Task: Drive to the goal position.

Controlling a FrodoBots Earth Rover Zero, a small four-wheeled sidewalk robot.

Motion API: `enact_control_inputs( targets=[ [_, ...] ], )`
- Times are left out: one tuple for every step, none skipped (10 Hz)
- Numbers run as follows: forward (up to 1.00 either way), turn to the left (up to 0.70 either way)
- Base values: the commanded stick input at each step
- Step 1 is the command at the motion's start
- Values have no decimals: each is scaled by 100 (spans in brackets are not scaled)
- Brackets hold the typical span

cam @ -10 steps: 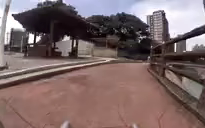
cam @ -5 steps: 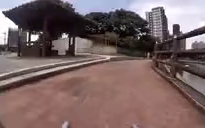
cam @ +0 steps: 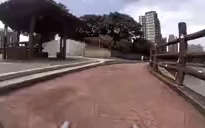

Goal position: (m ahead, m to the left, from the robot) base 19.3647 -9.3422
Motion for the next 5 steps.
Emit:
enact_control_inputs(
  targets=[
    [100, -18],
    [100, 0],
    [100, 0],
    [100, 0],
    [100, 0]
  ],
)
